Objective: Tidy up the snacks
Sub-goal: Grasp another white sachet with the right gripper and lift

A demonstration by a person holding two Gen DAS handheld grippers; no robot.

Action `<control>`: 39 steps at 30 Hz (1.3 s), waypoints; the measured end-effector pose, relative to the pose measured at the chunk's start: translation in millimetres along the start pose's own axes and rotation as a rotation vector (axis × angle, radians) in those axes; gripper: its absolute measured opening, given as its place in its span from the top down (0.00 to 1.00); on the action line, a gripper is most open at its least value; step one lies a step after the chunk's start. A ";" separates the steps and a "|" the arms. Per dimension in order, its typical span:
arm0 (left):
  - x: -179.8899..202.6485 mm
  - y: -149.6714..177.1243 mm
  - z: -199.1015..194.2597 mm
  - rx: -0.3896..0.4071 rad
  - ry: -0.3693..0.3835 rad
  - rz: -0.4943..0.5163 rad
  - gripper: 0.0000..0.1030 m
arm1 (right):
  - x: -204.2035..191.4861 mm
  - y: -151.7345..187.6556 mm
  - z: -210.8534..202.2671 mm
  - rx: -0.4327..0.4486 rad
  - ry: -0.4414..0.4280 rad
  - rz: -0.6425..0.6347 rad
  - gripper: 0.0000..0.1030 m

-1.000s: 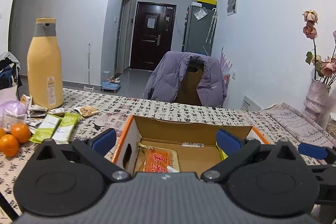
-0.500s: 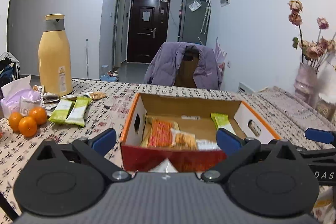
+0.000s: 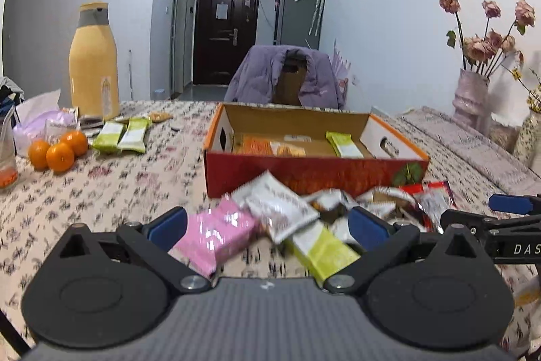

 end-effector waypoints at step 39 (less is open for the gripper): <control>-15.0 52.9 -9.5 -0.095 0.007 -0.011 0.00 | -43.3 78.9 -4.1 -0.074 -0.055 -0.128 0.56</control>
Point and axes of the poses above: each gripper's, at about its wrist camera, not at the fingertips, and z roughly the way its jaws point, x to its right, y to its underside, the point moved 10 cm from there along z, roughly the way its jaws point, and after that the axes turned 12 degrees about z, right-handed, at the moved point
